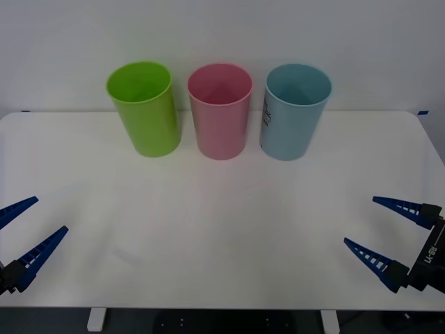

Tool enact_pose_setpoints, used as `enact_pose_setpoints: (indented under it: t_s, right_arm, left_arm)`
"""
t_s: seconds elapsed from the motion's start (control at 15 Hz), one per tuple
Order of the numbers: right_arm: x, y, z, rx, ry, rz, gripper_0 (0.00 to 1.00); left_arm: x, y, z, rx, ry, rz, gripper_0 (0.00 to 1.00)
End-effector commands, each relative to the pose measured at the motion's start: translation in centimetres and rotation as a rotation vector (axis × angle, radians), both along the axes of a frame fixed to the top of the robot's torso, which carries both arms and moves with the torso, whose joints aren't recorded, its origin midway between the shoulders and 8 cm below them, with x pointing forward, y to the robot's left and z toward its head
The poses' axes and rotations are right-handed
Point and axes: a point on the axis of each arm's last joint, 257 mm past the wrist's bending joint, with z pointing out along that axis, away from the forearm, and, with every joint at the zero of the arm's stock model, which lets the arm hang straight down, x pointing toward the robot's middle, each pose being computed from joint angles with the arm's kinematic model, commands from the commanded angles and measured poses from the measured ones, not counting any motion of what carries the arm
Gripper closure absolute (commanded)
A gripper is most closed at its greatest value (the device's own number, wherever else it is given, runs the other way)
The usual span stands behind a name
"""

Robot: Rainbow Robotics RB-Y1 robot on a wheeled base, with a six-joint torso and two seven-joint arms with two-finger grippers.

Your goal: Grasp the object on the table and drop it into the matching bin: aluminum can to the light blue bin, PET bottle to the pink bin.

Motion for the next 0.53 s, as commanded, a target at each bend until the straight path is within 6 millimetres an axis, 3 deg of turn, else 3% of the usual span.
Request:
enact_pose_setpoints:
  t_s: [0.07, 0.53]
  right_arm:
    - [-0.59, 0.41, -0.36, 0.002, 0.013, 0.019, 0.0]
    - [-1.33, 0.55, -1.15, 0.003, 0.036, 0.025, 0.0]
  left_arm:
    - [0.0, 0.0, 0.0, 0.0, 0.0, 0.0, 0.0]
    - [0.0, 0.0, 0.0, 0.0, 0.0, 0.0, 0.0]
